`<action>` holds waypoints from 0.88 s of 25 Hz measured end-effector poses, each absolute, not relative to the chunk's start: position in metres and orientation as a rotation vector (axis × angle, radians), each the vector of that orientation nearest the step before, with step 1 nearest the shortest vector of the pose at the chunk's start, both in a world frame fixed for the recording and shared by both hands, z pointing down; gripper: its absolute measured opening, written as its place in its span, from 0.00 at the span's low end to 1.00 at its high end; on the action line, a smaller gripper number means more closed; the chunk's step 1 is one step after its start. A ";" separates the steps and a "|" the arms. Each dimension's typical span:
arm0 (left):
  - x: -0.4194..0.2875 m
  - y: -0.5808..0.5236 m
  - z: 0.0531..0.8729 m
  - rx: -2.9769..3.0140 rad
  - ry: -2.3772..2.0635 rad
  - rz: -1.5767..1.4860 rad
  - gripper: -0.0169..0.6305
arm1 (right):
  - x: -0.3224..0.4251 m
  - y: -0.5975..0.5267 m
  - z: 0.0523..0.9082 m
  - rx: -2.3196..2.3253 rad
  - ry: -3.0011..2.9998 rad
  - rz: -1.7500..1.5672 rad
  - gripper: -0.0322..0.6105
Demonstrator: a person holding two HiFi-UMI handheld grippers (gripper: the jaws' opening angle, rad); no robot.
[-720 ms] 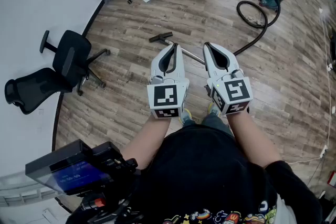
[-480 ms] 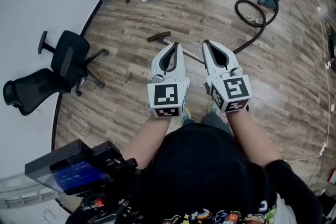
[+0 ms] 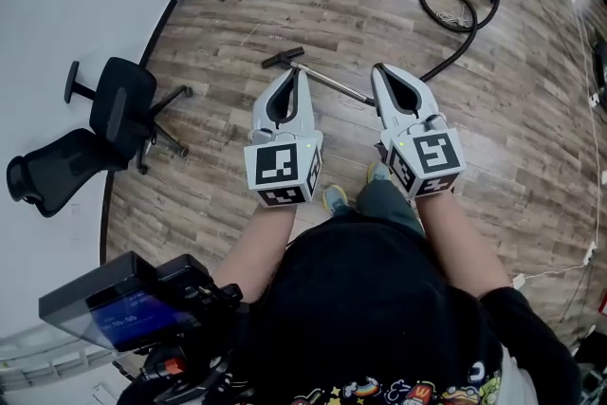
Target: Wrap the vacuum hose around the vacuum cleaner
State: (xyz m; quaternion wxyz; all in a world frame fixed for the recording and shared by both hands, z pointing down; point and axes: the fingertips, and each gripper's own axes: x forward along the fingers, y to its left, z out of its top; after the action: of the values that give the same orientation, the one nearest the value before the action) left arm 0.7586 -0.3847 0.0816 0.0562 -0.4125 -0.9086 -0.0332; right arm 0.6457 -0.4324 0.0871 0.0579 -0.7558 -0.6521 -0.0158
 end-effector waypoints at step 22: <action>0.615 -0.201 0.138 -1.244 -2.609 -0.183 0.03 | 0.495 -0.248 0.159 -2.265 -1.821 -0.045 0.08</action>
State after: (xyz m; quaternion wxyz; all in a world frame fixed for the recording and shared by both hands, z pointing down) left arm 0.6149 -0.2008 0.1376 0.1224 -0.4264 -0.8940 -0.0627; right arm 0.4947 -0.2477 0.1593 0.1171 -0.7740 -0.6221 -0.0153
